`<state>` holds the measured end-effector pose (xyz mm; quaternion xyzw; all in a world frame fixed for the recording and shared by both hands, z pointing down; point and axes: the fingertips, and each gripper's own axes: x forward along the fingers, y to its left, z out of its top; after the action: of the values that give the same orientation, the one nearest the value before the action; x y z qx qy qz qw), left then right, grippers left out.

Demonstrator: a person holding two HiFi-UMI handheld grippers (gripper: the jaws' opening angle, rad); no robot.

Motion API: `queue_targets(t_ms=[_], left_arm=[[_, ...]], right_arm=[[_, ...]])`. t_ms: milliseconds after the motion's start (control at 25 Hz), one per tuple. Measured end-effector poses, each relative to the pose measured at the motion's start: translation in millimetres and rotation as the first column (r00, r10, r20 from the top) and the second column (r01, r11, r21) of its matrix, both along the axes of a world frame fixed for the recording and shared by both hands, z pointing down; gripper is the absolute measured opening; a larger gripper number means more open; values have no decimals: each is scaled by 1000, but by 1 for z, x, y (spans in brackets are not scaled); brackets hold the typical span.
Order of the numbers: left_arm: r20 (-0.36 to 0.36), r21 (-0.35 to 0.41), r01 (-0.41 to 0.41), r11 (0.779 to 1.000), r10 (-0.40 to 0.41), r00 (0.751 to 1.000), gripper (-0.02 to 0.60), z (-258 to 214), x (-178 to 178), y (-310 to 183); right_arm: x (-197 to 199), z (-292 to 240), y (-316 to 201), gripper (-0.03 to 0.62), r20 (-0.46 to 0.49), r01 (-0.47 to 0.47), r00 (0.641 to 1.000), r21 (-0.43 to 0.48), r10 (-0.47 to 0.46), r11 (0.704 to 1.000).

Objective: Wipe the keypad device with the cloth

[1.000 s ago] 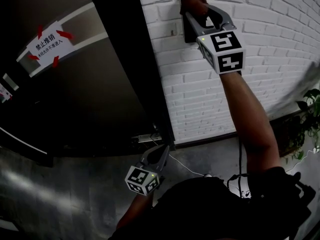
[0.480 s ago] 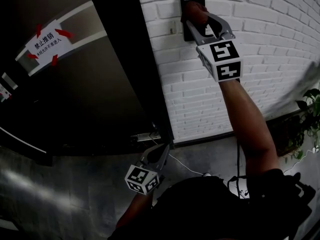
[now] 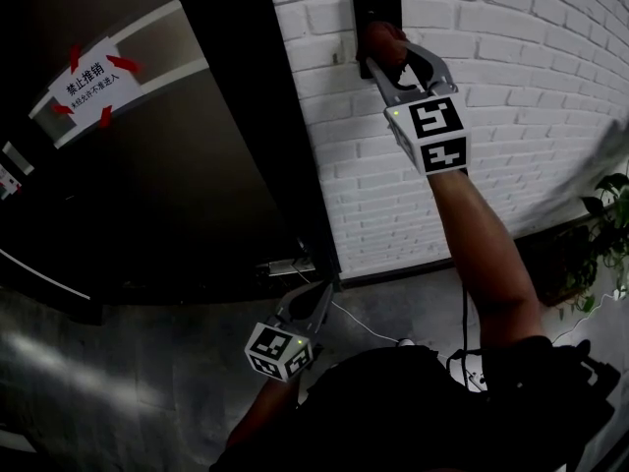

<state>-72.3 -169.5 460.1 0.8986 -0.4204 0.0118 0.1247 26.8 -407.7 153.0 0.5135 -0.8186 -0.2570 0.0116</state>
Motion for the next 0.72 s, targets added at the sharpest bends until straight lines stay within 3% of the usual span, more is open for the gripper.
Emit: queue_targets(t_ms=[720], left_arm=[[2, 2, -4, 1000, 4, 1000, 17, 1, 1, 3]], right_arm=[[2, 50, 0, 146, -34, -13, 999, -91, 10, 996]])
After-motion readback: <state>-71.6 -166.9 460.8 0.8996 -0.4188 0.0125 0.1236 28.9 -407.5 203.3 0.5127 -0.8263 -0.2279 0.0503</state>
